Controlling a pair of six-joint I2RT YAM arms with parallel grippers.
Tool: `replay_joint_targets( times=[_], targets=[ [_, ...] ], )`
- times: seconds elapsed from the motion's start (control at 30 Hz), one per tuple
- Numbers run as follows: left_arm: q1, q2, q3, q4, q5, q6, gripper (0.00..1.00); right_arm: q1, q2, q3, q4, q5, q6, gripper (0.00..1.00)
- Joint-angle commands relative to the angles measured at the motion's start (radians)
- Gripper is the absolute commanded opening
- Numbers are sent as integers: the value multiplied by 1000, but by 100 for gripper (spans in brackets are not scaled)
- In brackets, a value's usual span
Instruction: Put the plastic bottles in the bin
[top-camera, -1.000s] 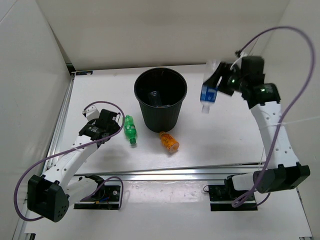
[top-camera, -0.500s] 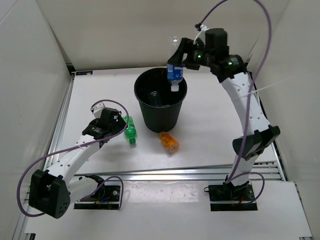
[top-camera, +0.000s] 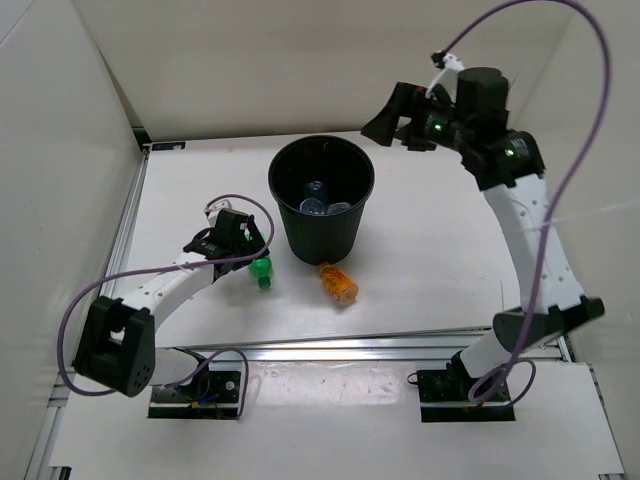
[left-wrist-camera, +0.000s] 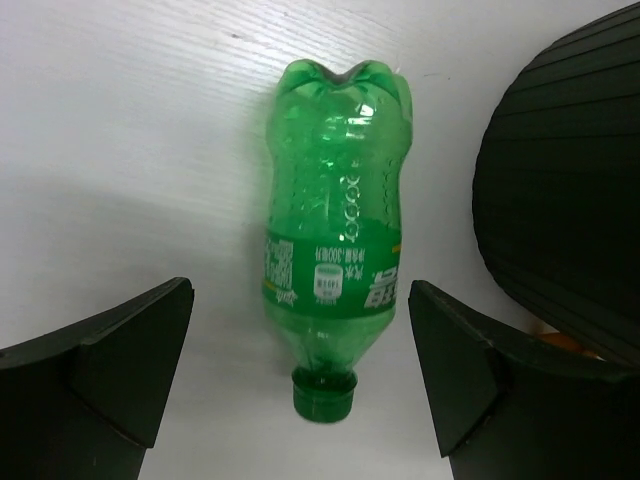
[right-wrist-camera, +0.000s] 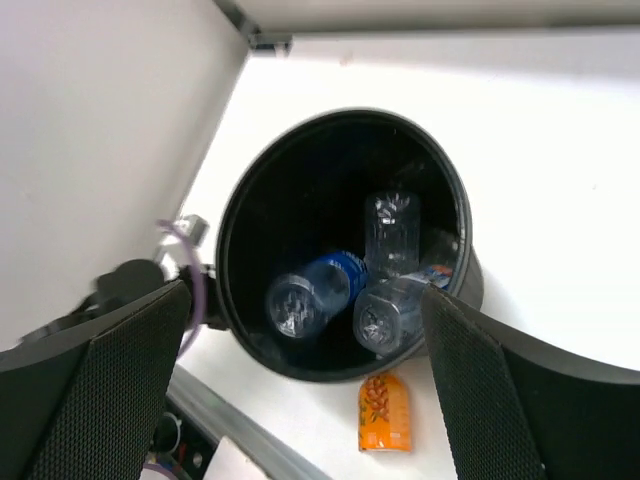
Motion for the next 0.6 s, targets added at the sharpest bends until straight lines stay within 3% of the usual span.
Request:
replay_joint_targets(
  times=[0.0, 0.2, 0.27, 0.3, 0.33, 0.37, 0.57],
  targets=[
    [3, 53, 44, 78, 41, 60, 100, -22, -97, -62, 33, -23, -24, 99],
    [-6, 171, 53, 139, 41, 102, 100, -53, -195, -176, 23, -24, -43, 99],
    [-6, 194, 63, 139, 41, 102, 94, -53, -224, -202, 14, -11, -44, 99],
    [-6, 194, 63, 139, 41, 102, 83, -53, -237, -212, 14, -11, -53, 99],
    [-6, 194, 73, 139, 23, 102, 57, -53, -238, -232, 14, -1, -53, 99],
    [-6, 170, 85, 139, 3, 102, 50, -53, -250, -232, 14, 16, -53, 99],
    [-6, 40, 231, 128, -144, 157, 53, -53, -270, -266, -6, 79, -71, 99]
  ],
)
